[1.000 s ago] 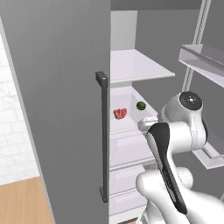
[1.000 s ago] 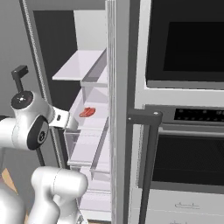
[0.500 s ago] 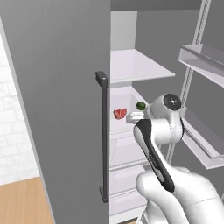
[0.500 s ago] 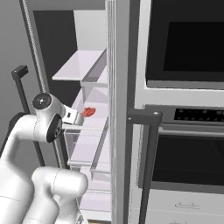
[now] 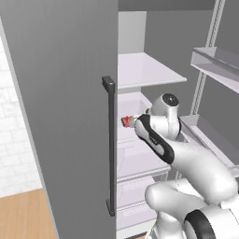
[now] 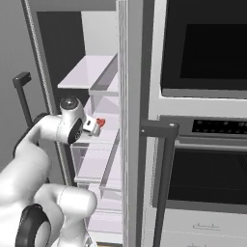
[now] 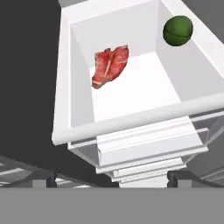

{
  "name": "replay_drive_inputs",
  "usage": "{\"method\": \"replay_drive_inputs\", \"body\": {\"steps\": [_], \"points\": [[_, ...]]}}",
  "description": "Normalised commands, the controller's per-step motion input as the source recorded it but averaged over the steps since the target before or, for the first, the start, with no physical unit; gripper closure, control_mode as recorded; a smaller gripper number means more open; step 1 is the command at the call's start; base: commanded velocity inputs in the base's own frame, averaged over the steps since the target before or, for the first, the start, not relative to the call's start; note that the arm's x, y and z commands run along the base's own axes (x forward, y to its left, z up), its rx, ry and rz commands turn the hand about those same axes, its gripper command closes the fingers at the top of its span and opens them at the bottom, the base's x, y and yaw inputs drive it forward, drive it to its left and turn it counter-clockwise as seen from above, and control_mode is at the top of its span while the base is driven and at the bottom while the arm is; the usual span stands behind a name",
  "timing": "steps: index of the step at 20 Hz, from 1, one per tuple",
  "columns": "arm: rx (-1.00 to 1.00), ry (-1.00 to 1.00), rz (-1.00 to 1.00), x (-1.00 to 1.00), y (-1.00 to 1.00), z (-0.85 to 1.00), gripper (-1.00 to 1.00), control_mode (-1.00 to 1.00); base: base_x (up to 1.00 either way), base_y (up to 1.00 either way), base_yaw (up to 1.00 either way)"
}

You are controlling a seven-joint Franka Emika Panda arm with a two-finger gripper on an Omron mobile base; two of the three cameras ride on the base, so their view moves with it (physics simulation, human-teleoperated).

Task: Place one avocado and one steak in each tupperware on the nearby counter, to pack two identical lunches.

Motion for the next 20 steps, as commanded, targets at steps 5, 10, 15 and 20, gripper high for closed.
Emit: {"method": "replay_drive_inputs", "body": {"steps": [5,10,15,20], "points": [[0.04,0.23,0.00,0.70,-0.04,-0.23,-1.00,-1.00,0.00,0.00,0.00],[0.01,0.05,0.00,0.62,0.00,-0.36,-1.00,-1.00,0.00,0.00,0.00],[0.00,-0.02,0.00,0.32,0.17,-0.42,-1.00,-1.00,0.00,0.00,0.00],[0.00,-0.09,0.00,0.16,0.30,-0.28,-1.00,-1.00,0.00,0.00,0.00]]}}
